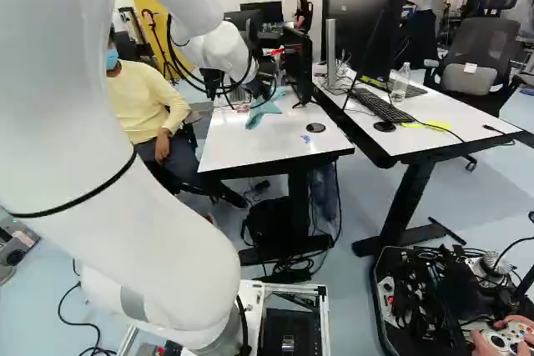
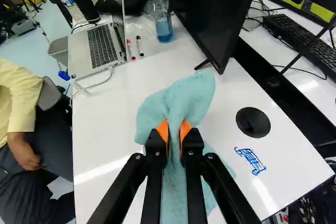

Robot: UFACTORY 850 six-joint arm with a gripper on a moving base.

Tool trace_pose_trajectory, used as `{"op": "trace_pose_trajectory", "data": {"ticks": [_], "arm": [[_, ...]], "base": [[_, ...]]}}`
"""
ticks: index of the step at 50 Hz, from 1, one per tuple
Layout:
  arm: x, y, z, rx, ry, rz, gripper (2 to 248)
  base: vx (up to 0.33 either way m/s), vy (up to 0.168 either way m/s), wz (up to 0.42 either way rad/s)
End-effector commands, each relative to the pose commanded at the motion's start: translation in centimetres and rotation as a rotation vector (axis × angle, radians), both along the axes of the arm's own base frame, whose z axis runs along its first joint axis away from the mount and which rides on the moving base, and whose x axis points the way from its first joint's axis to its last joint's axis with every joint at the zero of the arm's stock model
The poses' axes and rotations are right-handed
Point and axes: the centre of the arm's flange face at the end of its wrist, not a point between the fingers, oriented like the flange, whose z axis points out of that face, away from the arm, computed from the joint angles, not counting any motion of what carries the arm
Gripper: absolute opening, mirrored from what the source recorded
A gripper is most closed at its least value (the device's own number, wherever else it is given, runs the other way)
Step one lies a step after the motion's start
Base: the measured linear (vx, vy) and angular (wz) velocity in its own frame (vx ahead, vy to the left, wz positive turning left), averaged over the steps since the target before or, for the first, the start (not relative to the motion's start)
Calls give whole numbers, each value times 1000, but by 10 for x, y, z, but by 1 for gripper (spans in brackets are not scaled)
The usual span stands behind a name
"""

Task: Clean the table with the green towel

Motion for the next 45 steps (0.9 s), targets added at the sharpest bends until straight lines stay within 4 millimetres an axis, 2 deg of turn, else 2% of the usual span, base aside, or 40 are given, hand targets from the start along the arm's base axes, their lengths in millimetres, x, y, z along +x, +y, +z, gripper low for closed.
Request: {"op": "trace_pose_trajectory", "data": {"ticks": [30, 45], "arm": [[-13, -23, 1, -3, -15, -51, 45], [-10, -25, -12, -3, -3, -57, 45]], "base": [[0, 0, 0], [0, 0, 0]]}}
